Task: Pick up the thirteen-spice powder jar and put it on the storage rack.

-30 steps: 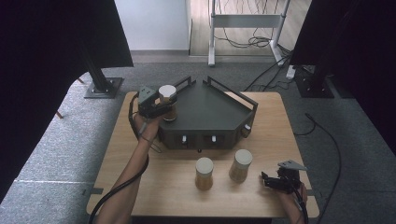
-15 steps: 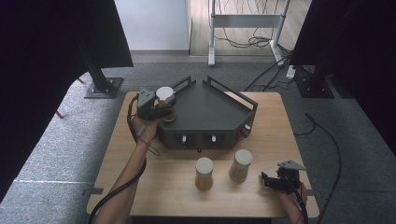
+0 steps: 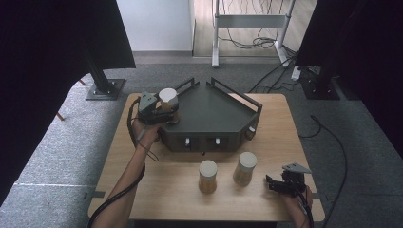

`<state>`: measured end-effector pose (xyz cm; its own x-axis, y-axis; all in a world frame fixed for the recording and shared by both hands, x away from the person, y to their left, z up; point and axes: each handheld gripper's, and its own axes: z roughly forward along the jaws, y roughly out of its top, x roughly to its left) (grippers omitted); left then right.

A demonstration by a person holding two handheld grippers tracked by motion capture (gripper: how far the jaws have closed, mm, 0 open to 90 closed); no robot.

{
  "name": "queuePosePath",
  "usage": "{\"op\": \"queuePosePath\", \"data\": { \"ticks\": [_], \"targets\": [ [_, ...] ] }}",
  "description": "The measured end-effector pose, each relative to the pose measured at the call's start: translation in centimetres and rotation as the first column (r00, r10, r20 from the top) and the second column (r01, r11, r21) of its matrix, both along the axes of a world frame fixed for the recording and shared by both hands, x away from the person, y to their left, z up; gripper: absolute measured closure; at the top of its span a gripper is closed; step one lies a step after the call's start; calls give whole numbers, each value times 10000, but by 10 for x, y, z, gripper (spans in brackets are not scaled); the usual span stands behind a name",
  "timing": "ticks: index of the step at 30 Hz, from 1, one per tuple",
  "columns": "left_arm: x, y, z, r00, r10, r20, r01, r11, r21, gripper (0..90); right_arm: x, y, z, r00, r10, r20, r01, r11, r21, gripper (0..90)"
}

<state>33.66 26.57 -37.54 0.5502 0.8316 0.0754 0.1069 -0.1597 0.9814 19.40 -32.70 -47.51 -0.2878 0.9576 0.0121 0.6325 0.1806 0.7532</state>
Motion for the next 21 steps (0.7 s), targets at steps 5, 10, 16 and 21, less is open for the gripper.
{"op": "queuePosePath", "data": {
  "ticks": [5, 10, 16, 21],
  "targets": [
    [-6, 4, 5, 10000, 11, 33, -11, 10000, 14, 142, 0, 0, 0, 10000, -6, -9, 6, 10000, -8, 107],
    [-14, 14, 8, 10000, -28, -71, 27, 9999, -98, 142, 0, 1, 0, 10000, -5, -9, 5, 10000, -35, 107],
    [-26, 26, 9, 9999, -95, -144, 94, 9999, -71, 141, 0, 1, 0, 10000, -7, -10, 7, 10000, -44, 107],
    [-39, 35, 8, 9996, -166, -210, 164, 9998, -78, 141, 0, 1, 0, 10000, -8, -3, 8, 10000, -51, 106]
  ]
}}
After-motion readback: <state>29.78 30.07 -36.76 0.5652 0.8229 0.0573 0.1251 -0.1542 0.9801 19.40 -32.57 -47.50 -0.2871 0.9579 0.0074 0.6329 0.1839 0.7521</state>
